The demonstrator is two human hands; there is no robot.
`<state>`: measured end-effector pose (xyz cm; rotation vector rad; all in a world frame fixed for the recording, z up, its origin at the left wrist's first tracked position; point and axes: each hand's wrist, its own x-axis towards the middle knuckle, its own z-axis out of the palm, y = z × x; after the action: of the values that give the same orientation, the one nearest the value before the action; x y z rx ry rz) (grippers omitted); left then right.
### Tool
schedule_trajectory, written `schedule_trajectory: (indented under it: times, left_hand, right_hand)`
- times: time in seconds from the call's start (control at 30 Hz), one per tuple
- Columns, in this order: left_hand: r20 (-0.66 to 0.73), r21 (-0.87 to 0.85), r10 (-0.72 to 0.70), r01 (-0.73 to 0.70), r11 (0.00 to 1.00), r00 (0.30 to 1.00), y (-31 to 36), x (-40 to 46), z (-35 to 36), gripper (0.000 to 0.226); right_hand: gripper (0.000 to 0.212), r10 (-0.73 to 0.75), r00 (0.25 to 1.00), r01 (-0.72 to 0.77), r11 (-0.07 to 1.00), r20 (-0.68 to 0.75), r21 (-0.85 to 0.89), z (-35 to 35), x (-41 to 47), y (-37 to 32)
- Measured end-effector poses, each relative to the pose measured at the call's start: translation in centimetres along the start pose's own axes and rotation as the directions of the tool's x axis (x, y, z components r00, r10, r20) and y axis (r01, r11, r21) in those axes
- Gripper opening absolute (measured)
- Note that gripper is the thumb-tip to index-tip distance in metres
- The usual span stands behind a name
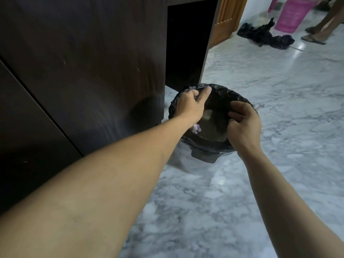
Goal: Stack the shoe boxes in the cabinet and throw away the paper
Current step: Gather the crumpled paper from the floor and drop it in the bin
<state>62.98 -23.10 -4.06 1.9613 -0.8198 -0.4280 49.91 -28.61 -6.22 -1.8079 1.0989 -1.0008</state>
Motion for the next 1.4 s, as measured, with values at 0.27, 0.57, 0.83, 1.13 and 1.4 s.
schedule_trajectory:
  times: [0.27, 0.57, 0.83, 1.13, 1.4]
  left_hand:
    - [-0.1, -0.045, 0.072, -0.077, 0.996, 0.992, -1.9, -0.4, -0.2, 0.039]
    - [-0.122, 0.275, 0.351, -0.308, 0.911, 0.929, -12.6, -5.0, -7.9, 0.029]
    - [-0.151, 0.419, 0.151, -0.075, 0.905, 0.977, -24.2, -14.9, -12.1, 0.047]
    - [-0.016, 0.64, -0.13, 0.11, 0.76, 0.991, -30.9, -25.3, -10.0, 0.145]
    - [0.017, 0.673, -0.138, 0.091, 0.734, 0.99, -31.9, -24.9, -7.4, 0.135]
  right_hand:
    - [0.041, -0.034, 0.999, 0.036, 0.997, 0.021, -0.068, 1.0, -1.2, -0.3]
    - [0.031, -0.476, 0.856, 0.503, 0.857, 0.203, -0.113, 6.0, -5.8, -2.5]
    - [0.04, -0.387, 0.684, 0.583, 0.799, 0.618, -0.145, 11.9, -12.8, 0.5]
    - [0.097, 0.053, 0.525, 0.523, 0.768, 0.85, -0.371, 16.2, -16.3, 6.7]
    - [0.083, 0.181, 0.416, 0.538, 0.741, 0.891, -0.402, 18.1, -15.6, 8.0]
